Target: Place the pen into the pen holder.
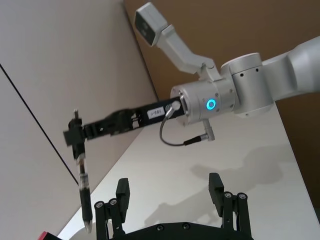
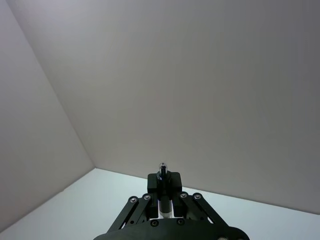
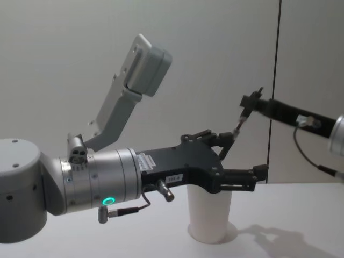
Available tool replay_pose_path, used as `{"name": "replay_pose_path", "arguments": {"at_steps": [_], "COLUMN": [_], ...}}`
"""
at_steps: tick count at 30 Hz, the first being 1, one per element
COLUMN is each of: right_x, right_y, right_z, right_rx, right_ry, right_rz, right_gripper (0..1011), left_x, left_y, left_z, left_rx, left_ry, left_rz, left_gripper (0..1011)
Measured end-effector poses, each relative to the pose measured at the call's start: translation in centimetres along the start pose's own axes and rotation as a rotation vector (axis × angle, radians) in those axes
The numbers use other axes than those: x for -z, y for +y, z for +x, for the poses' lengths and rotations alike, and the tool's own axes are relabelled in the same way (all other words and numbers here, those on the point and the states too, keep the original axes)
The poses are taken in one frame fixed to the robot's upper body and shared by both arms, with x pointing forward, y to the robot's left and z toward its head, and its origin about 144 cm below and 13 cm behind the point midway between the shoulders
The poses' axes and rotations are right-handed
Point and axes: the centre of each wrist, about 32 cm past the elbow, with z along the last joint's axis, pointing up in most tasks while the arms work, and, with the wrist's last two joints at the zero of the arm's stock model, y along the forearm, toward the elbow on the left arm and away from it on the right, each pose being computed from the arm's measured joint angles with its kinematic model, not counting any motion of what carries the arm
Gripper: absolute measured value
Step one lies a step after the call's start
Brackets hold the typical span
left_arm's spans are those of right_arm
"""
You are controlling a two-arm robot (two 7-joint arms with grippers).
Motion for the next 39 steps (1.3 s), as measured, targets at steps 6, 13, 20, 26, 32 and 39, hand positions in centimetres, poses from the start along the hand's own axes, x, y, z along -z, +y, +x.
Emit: {"name": "replay_pose_path", "arguments": {"at_steps": [6, 13, 20, 26, 32, 39], "right_x": [0.5, 1.3, 1.9, 2.1, 2.1, 2.0], "right_y": [1.1, 2.2, 2.9, 3.3, 3.3, 3.1], "right_z": [0.3, 0.4, 0.3, 0.2, 0.2, 0.2], "right_rx": [0.001, -0.002, -0.007, -0.011, -0.014, -0.017], "right_ry": [-0.013, -0.026, -0.039, -0.046, -0.044, -0.043], "right_rz": [-0.047, -0.098, -0.126, -0.138, -0.135, -0.125], "right_gripper": [143, 143, 224, 412, 589, 839], "left_x": [0.0, 0.0, 0.0, 0.0, 0.0, 0.0], "left_y": [0.0, 0.0, 0.0, 0.0, 0.0, 0.0], "left_z": [0.0, 0.0, 0.0, 0.0, 0.0, 0.0], "left_rx": [0.000, 0.000, 0.000, 0.000, 0.000, 0.000], "left_ry": [0.000, 0.000, 0.000, 0.000, 0.000, 0.000], "left_rz": [0.000, 0.000, 0.000, 0.000, 0.000, 0.000], "left_gripper": [1004, 1004, 1004, 1004, 1004, 1004]}}
